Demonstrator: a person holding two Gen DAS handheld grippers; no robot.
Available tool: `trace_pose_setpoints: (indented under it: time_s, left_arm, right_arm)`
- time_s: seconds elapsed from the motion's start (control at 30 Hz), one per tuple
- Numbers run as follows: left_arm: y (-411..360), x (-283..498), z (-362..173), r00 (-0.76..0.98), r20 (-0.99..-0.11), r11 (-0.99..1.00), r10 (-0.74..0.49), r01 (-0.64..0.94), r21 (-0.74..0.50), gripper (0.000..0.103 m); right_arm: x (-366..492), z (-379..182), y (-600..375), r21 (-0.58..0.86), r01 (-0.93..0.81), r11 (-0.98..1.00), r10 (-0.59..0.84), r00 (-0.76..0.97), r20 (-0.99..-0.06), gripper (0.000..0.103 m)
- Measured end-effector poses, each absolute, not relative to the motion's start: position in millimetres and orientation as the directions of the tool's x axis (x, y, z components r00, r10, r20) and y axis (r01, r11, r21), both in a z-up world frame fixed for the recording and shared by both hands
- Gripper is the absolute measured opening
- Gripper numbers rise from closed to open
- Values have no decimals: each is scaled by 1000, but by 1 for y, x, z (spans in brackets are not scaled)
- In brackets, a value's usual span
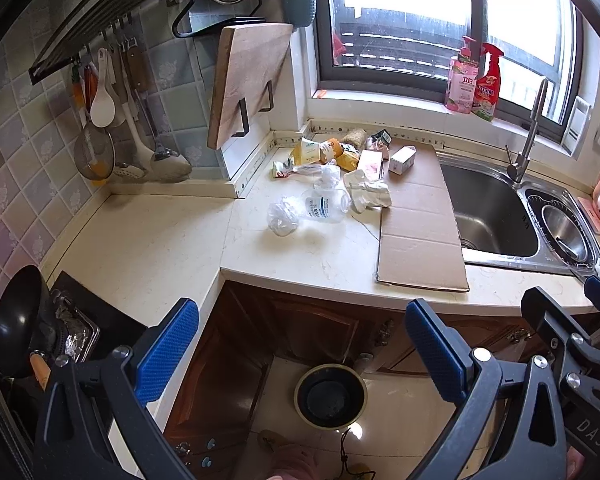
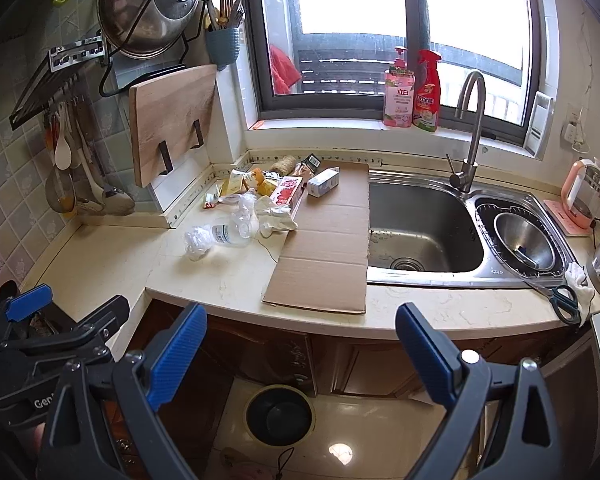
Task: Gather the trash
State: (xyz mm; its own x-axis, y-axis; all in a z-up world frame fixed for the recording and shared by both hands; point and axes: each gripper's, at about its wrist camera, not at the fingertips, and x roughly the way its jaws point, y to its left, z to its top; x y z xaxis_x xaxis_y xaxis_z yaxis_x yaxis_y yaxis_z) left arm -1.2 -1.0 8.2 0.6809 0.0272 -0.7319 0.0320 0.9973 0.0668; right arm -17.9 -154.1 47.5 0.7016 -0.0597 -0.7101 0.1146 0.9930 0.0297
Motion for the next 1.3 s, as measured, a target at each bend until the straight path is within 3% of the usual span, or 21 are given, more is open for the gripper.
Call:
trace_pose_setpoints:
  time_s: [1.3]
  left_arm:
    - [-6,-18,16,690,-722,997,60,-10,74,99]
  right_arm:
    - [-16,56,-159,36,35,999,0,710,-704,96]
